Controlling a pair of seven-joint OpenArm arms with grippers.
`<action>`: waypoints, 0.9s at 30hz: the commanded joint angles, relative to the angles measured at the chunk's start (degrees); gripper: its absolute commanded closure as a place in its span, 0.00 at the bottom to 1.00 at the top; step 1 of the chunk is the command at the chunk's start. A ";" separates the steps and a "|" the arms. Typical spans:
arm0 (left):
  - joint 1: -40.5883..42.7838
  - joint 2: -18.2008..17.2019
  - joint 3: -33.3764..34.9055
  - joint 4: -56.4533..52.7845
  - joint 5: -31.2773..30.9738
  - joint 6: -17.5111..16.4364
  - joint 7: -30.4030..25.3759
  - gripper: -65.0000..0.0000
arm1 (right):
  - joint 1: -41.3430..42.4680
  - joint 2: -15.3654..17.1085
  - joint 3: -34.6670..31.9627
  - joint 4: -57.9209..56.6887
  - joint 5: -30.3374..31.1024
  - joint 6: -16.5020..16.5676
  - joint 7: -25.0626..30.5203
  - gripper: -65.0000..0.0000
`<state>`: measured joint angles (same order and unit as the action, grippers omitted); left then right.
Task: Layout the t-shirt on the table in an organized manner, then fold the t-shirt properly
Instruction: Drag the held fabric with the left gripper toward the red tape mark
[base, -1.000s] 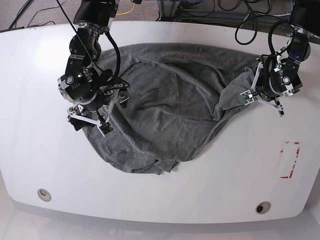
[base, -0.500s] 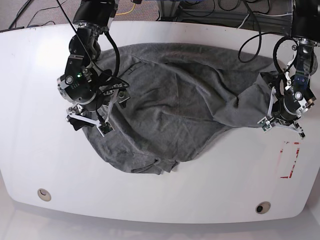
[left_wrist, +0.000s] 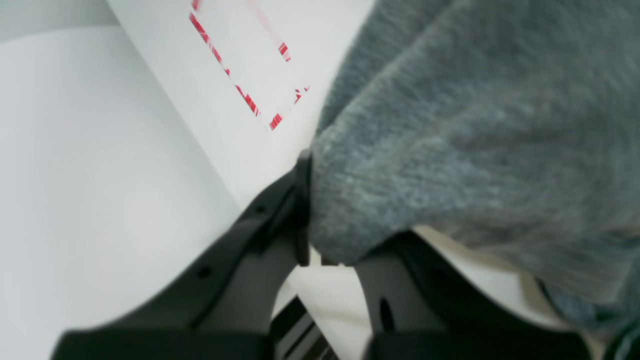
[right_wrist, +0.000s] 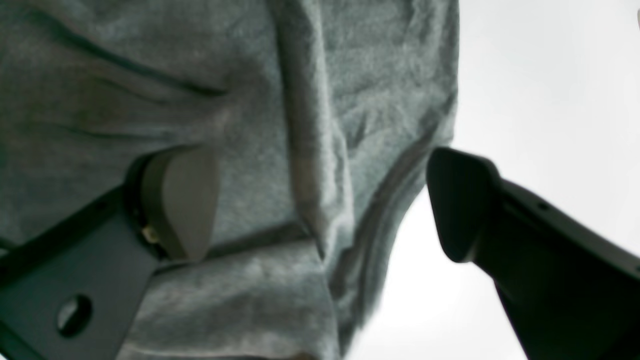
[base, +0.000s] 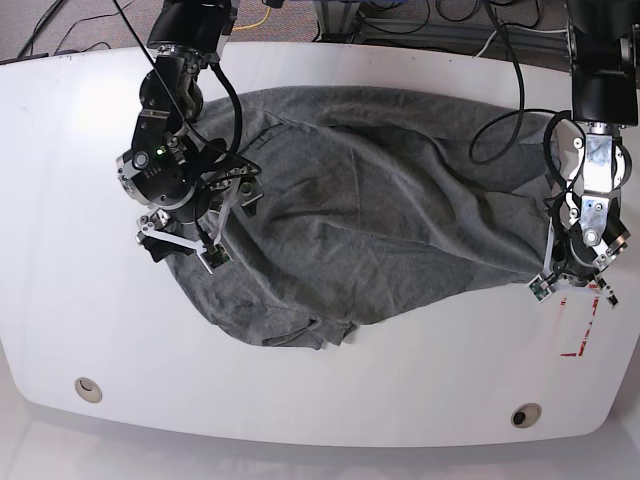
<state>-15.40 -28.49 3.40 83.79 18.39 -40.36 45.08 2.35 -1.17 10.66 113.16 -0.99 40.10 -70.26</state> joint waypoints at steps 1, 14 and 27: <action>-3.81 0.31 -0.45 -1.46 2.66 0.36 -2.31 1.00 | 1.03 0.33 0.03 0.90 0.42 -0.10 1.03 0.03; -13.22 1.46 -0.45 -10.34 7.59 0.36 -11.37 1.00 | 0.86 0.33 0.03 0.90 0.42 -0.10 1.03 0.03; -18.76 1.02 -0.54 -18.51 8.02 0.36 -14.97 0.98 | 0.68 0.33 0.03 0.90 0.42 -0.10 1.03 0.03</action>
<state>-32.29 -26.57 3.36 65.23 26.13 -40.58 30.52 2.02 -1.02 10.76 113.16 -1.04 40.10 -70.24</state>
